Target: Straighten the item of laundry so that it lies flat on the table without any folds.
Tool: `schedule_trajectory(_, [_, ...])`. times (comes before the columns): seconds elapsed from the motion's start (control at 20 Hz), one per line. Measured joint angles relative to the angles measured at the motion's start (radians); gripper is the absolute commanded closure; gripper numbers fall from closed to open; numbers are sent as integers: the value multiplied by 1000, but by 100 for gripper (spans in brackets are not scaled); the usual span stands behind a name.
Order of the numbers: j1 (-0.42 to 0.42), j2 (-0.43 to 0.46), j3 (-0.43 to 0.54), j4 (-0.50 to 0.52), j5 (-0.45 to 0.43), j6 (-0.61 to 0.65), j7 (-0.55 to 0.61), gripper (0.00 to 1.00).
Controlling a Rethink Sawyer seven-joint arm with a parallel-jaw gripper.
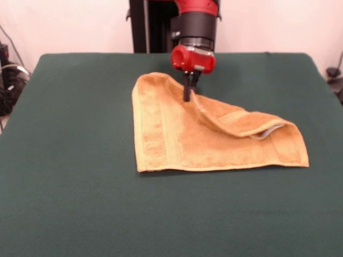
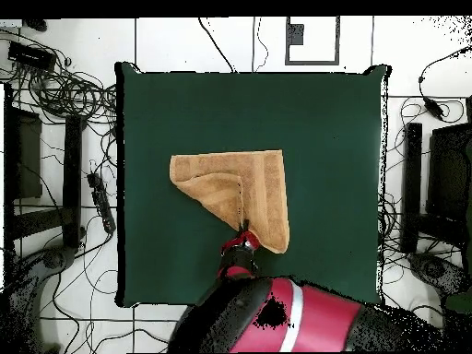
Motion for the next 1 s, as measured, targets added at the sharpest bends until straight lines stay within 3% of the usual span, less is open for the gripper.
schedule_trajectory(0.3, [63,-3,-17,73,5,-28,16,100])
schedule_trajectory(0.7, [71,-96,-22,213,5,-28,16,100])
schedule_trajectory(1.0, [92,-119,-51,251,5,-46,21,100])
